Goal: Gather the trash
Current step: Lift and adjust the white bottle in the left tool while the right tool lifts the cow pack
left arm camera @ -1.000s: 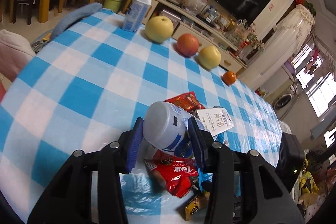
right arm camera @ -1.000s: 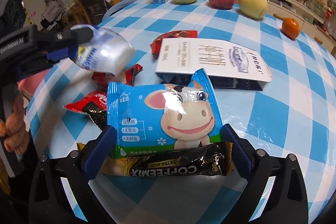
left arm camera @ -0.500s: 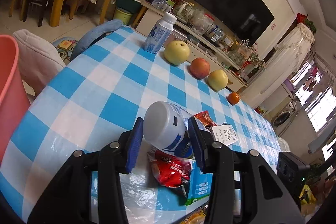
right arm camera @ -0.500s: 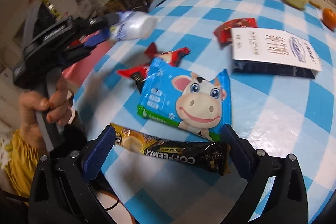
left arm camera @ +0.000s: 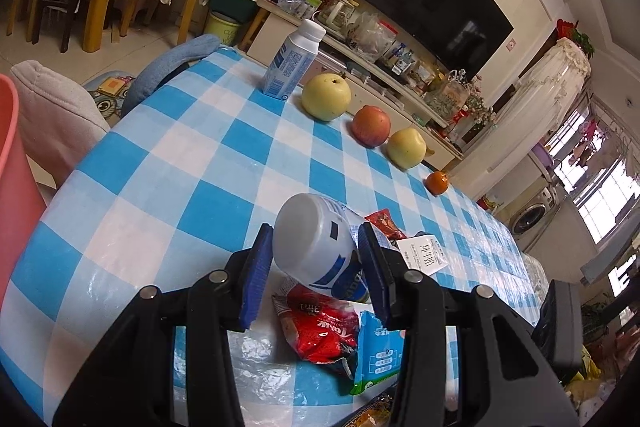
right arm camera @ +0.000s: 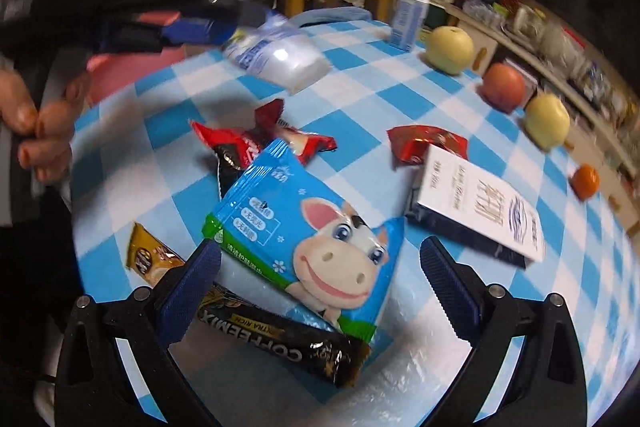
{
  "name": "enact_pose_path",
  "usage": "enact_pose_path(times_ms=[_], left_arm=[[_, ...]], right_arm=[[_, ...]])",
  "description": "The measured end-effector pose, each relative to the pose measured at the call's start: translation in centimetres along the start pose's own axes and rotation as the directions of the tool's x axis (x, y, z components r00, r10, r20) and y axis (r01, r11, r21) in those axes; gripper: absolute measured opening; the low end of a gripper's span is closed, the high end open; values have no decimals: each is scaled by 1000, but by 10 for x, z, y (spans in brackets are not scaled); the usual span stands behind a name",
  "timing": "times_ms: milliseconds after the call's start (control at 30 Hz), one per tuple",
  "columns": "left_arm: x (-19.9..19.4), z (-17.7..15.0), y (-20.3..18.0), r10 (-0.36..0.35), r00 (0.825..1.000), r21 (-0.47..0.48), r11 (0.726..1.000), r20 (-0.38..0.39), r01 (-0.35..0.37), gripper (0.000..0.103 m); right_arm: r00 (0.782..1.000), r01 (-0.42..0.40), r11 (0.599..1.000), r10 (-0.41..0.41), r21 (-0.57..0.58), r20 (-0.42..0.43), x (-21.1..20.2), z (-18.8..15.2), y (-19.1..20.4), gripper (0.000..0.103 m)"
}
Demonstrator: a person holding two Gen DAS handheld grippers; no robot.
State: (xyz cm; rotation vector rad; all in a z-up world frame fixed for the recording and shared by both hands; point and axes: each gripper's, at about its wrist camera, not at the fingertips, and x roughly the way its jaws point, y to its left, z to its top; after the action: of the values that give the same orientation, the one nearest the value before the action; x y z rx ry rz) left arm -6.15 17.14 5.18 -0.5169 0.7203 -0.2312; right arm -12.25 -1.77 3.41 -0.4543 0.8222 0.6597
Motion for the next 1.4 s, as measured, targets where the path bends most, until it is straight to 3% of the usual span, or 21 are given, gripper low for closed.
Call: enact_pose_path(times_ms=[167,400,600,667,733,933,1000,1133,1233,1400], left_arm=[[2,2,3,-5,1000,-6,1000,-9,5,45],[5,4,0,-22,1000,3,1000,-14,22,45],[9,4,5,5,999,-5,1000,-45,-5,45],[11,4,9,36,997,-1,999,-62,-36,51],[14,4,11,72,993,11,997,-90,-71,66],[15,5,-2,142,985,176,977,-102,-122,77],[15,6,0,133,985,171,979,-108,-113,78],[20,4,9,48,986,62,997,-161,-39,78],[21,0,-3,-7,983,97,995,-182,25,84],[32,-9,-15,42,974,170,986,-222,-3,86]], right_arm=[[998,47,992,-52,-121,-39,20,-6,9,99],[998,57,997,-58,-51,-31,35,6,-11,99],[999,-10,1000,11,12,-48,46,14,-21,99],[998,-29,998,32,47,-61,48,14,-24,99],[996,-47,996,52,77,-74,50,14,-27,98],[993,-87,991,94,102,-68,43,10,-28,72],[993,-86,990,94,109,-65,41,9,-29,66],[993,-90,983,101,162,-57,36,5,-38,56],[993,-93,976,105,197,-54,34,3,-44,50],[994,-85,972,98,218,-50,33,2,-47,45]])
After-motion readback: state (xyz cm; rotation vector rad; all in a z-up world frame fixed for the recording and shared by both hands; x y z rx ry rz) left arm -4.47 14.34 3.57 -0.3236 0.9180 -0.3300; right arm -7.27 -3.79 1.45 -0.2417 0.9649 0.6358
